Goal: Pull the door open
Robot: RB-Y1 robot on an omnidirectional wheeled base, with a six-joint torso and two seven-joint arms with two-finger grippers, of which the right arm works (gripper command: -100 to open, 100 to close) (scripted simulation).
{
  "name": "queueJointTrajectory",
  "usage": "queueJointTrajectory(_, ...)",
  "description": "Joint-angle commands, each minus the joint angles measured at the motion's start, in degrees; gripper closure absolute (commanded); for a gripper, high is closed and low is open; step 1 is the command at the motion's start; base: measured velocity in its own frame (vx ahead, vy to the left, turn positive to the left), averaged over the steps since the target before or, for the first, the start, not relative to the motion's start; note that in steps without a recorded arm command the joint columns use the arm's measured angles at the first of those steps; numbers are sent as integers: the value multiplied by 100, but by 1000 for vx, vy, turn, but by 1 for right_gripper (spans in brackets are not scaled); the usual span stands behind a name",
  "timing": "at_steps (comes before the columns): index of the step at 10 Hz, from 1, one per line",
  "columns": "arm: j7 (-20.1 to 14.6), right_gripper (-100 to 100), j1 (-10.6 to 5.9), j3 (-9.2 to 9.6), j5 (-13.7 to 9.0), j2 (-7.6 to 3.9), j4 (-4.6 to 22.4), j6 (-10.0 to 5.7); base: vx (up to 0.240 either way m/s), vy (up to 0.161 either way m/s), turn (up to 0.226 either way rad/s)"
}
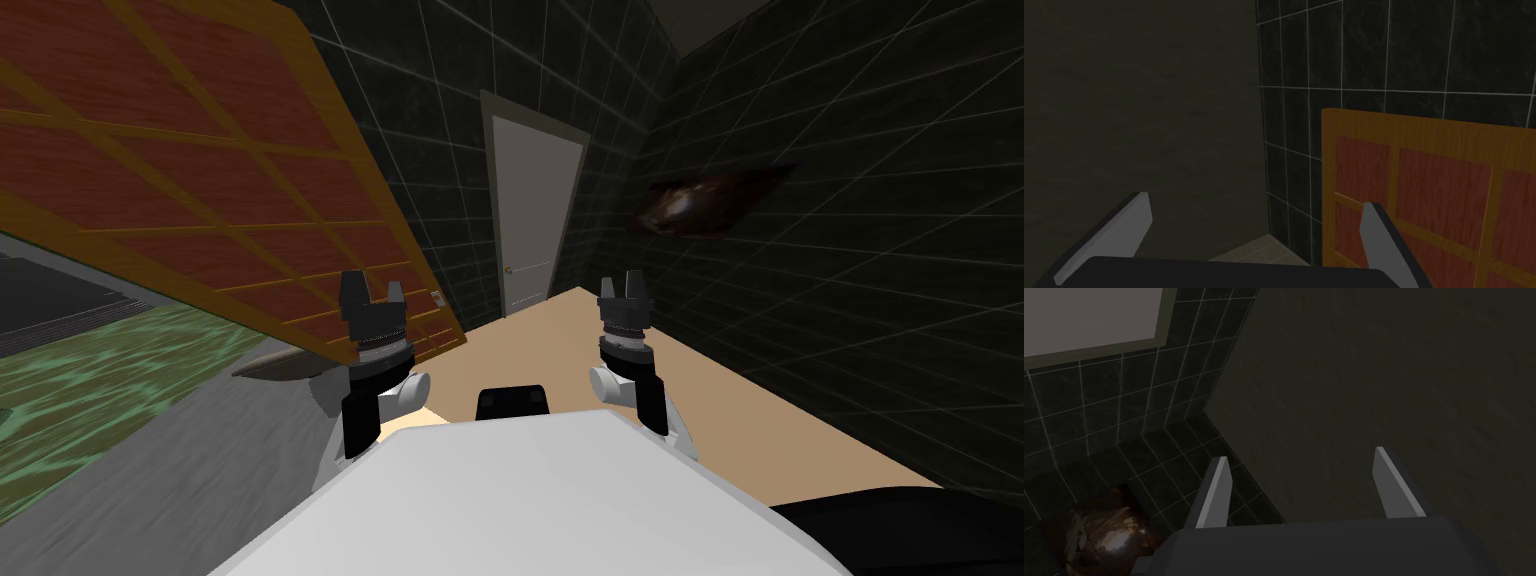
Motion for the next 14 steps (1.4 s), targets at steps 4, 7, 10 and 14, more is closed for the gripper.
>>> queueJointTrajectory(4, 345, -100, -64, -199, 290, -111, 494, -195, 95, -16, 70)
queueJointTrajectory(7, 614, -100, -113, -354, 516, -174, 879, -348, 125, -18, 73)
queueJointTrajectory(10, 806, -100, -149, -465, 677, -211, 1153, -456, 91, -8, 57)
queueJointTrajectory(14, 1092, -100, -202, -629, 918, -253, 1562, -619, 84, -17, 60)
